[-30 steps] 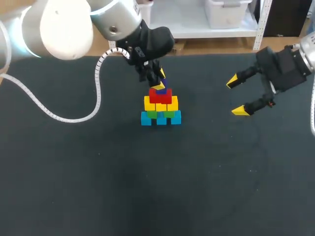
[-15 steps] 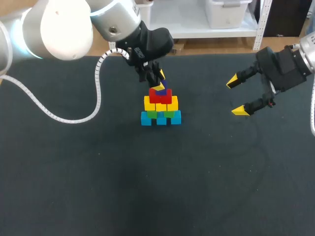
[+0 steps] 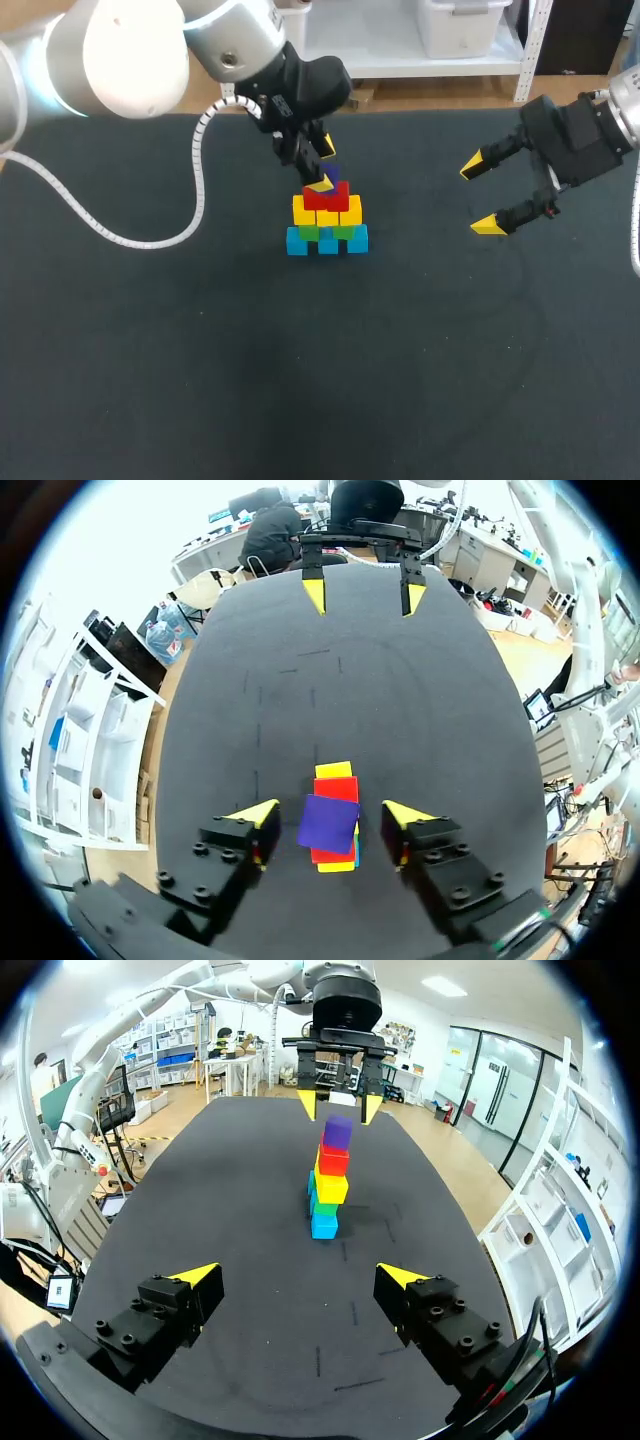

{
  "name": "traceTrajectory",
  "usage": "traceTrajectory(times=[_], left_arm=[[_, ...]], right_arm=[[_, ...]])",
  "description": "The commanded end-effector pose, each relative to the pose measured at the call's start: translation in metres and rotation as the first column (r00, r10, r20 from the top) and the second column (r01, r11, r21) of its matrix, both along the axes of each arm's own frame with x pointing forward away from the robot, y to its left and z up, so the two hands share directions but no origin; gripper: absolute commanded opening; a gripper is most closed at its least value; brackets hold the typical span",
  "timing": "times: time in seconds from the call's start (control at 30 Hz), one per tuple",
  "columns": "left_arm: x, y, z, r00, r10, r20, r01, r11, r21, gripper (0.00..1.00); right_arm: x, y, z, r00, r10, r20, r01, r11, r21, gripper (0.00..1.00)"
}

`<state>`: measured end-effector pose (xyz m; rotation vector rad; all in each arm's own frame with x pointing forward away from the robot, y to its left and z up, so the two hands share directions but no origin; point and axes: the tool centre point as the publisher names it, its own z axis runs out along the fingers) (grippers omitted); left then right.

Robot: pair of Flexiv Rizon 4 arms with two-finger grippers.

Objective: Place the blue cubes, place green cubes on the blue cubes, place the yellow cubes on the green cubes, then place the red cubes on the yellow cubes, and place purple cube on the red cubes.

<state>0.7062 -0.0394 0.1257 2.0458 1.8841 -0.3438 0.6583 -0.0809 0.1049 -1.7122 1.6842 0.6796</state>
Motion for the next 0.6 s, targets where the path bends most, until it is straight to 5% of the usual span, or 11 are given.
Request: traceTrajectory(times=[0.03, 0.2, 0.4, 0.6], left_arm=[[0.002, 0.000, 0.001, 1.000, -0.003, -0.005, 0.003, 1.000, 0.003, 1.00], [-0.001, 0.002, 0.011, 1.000, -0.018, 0.022, 0.019, 1.000, -0.015, 1.00], [-0.014, 0.012, 0.037, 0.988, -0.035, 0.148, 0.054, 0.991, -0.124, 1.00], [-0.018, 0.016, 0.046, 0.985, -0.050, 0.165, 0.071, 0.990, -0.125, 1.00]], right_arm=[[0.000, 0.000, -0.001, 1.000, 0.001, 0.001, -0.001, 1.000, 0.003, 1.00], [0.000, 0.000, -0.001, 1.000, 0.001, 0.001, -0.001, 1.000, 0.003, 1.00], [0.000, 0.000, -0.001, 1.000, 0.001, 0.001, -0.001, 1.000, 0.003, 1.00], [0.000, 0.000, -0.001, 1.000, 0.001, 0.001, -0.001, 1.000, 0.003, 1.00]])
